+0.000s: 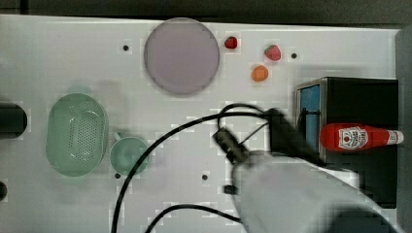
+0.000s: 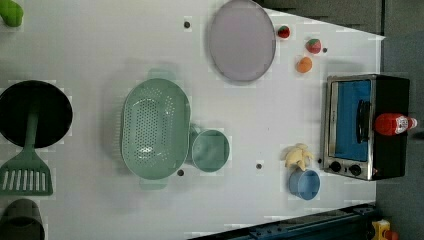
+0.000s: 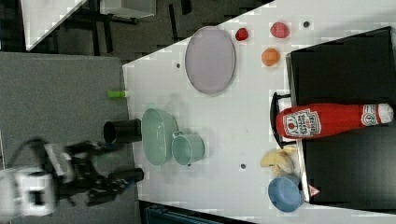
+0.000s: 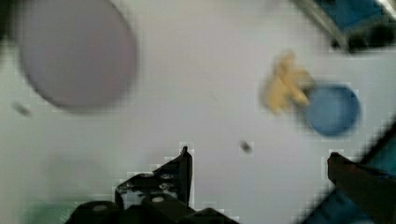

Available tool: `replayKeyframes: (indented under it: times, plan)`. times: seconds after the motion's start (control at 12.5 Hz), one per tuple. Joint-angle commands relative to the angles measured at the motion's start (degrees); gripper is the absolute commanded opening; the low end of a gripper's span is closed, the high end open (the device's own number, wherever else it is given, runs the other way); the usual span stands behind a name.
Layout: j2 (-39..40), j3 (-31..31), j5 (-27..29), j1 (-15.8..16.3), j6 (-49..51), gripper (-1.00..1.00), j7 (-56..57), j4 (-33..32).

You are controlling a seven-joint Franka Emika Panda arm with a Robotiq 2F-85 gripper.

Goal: Pick Ketchup from oven and place it on table.

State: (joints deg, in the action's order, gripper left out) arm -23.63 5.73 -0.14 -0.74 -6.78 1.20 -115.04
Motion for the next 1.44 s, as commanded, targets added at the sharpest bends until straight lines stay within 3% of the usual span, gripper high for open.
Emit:
replayKeyframes:
  times: [0.08,0.8,1.44]
  plan:
    - [4.08,3.59,0.3,-2.36,-3.4,1.0,-0.98,1.3]
    - [14.35,19.75,0.3,-4.51,-13.83,1.0,-0.91,1.49]
    - [30.88,28.01,3.11,-5.0,-28.25,1.0,-1.69,3.58]
